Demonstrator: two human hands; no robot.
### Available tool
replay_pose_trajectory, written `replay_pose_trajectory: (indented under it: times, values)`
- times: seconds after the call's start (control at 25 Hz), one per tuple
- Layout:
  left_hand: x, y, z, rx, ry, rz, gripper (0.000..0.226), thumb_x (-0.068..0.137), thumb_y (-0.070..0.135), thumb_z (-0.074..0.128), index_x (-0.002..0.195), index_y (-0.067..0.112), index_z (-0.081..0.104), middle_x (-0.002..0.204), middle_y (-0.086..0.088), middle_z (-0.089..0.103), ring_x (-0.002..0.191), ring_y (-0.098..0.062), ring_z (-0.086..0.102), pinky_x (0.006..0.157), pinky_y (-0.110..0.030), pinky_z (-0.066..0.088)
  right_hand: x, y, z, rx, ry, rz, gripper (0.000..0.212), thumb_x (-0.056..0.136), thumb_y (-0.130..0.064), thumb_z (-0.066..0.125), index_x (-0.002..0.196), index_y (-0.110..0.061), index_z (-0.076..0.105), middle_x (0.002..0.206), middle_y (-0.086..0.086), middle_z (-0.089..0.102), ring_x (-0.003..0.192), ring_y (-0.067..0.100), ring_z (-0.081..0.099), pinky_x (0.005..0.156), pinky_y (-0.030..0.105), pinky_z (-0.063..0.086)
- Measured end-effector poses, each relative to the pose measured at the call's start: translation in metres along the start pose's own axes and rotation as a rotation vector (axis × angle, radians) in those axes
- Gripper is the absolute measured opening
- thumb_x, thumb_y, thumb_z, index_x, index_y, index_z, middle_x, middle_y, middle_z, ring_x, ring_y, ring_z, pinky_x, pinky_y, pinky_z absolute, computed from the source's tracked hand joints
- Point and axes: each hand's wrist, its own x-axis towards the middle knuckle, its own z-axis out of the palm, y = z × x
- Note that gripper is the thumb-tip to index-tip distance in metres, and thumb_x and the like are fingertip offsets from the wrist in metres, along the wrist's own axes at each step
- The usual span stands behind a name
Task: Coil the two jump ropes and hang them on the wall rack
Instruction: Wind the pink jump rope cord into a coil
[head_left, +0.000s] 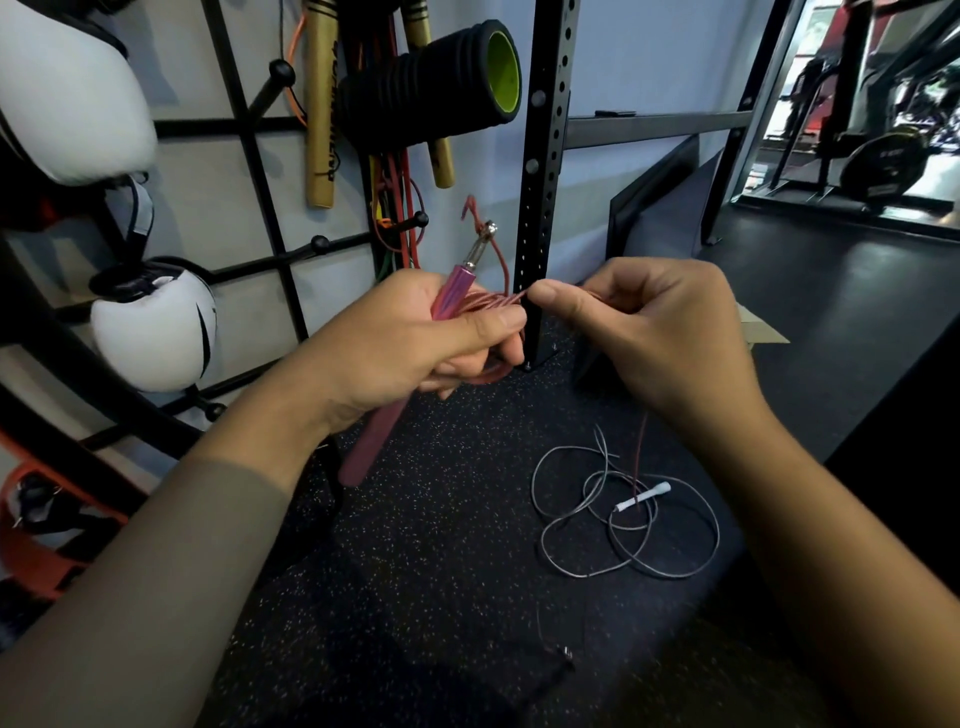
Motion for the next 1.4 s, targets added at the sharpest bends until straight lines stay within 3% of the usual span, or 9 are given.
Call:
replay_pose_trajectory:
  times: [0.24,0.36,0.44,0.52,0.6,0.68,0.92,1.12,1.4]
  values:
    - [-0.008,0.01,0.003,-0.9,-0.352,0.09,0.023,0.1,0.018,0.058,0.089,0.003,0.071,0.042,0.008,0.049,0.037,-0.002,0.047,0.05,-0.019,0.049,-0.009,0.007,0.019,0.431,-0.16,0.2,0.033,0.086,-0.048,0.067,0.068,-0.02,0.068,0.062,0.009,0.045,0.054,0.017,0.036,0.052,0.028,0.027]
    - [0.001,0.016,0.007,-1.273,-0.174,0.239,0.032,0.103,0.018,0.044,0.102,-0.005,0.068,0.065,0.001,0.07,0.056,-0.009,0.067,0.065,-0.024,0.057,-0.02,0.02,0.032,0.465,-0.406,0.282,0.035,0.103,-0.043,0.052,0.089,-0.021,0.076,0.064,0.008,0.044,0.053,0.016,0.041,0.053,0.031,0.036]
    - [0.006,0.015,0.005,-1.095,0.166,0.297,0.034,0.107,0.016,0.043,0.105,-0.002,0.072,0.083,0.0,0.075,0.072,-0.01,0.074,0.074,-0.024,0.058,-0.027,0.018,0.035,0.36,-0.61,0.26,0.034,0.11,-0.036,0.045,0.099,-0.033,0.077,0.064,0.008,0.049,0.053,0.014,0.046,0.053,0.03,0.041]
    - [0.007,0.006,0.003,-0.446,0.465,0.243,0.028,0.108,0.019,0.046,0.116,0.004,0.068,0.091,0.003,0.079,0.087,-0.009,0.076,0.081,-0.024,0.057,-0.027,0.009,0.036,0.279,-0.697,0.23,0.028,0.111,-0.029,0.045,0.112,-0.035,0.073,0.065,0.007,0.05,0.055,0.013,0.047,0.054,0.03,0.041]
    - [0.007,-0.009,0.007,0.208,0.475,0.121,0.02,0.107,0.026,0.052,0.117,0.017,0.067,0.096,0.008,0.08,0.094,-0.007,0.075,0.087,-0.031,0.058,-0.021,0.002,0.031,0.187,-0.716,0.17,0.021,0.108,-0.018,0.053,0.123,-0.018,0.069,0.065,0.0,0.049,0.058,0.016,0.042,0.054,0.03,0.037]
    - [0.005,-0.018,0.012,0.483,0.356,0.046,0.016,0.104,0.031,0.057,0.107,0.022,0.069,0.093,0.005,0.078,0.091,-0.012,0.074,0.089,-0.044,0.058,-0.012,-0.005,0.02,0.029,-0.703,0.08,0.014,0.103,-0.015,0.062,0.112,-0.014,0.073,0.059,-0.009,0.053,0.052,0.005,0.044,0.051,0.019,0.037]
    - [0.003,-0.008,0.015,0.314,0.078,-0.03,0.05,0.097,0.056,0.05,0.083,0.012,0.07,0.056,0.002,0.064,0.053,-0.016,0.059,0.062,-0.03,0.054,-0.003,-0.006,-0.002,-0.095,-0.334,0.052,0.023,0.083,-0.039,0.082,0.076,-0.019,0.073,0.05,-0.01,0.058,0.043,0.002,0.043,0.046,0.019,0.036]
    - [0.001,-0.005,0.004,0.158,0.043,-0.027,0.041,0.088,0.042,0.068,0.078,0.002,0.069,0.054,-0.001,0.065,0.05,-0.016,0.059,0.057,-0.022,0.051,0.001,-0.01,-0.008,0.0,-0.493,-0.019,0.012,0.103,-0.021,0.062,0.099,-0.017,0.072,0.076,-0.002,0.07,0.063,0.005,0.054,0.06,0.024,0.042]
    - [0.0,-0.001,0.006,0.138,0.007,-0.075,0.031,0.088,0.032,0.068,0.089,0.001,0.073,0.069,-0.008,0.078,0.061,-0.019,0.075,0.068,-0.022,0.058,-0.004,-0.013,-0.007,-0.206,-0.408,-0.05,0.011,0.099,-0.037,0.066,0.096,-0.027,0.068,0.052,-0.001,0.067,0.037,0.008,0.045,0.043,0.019,0.037]
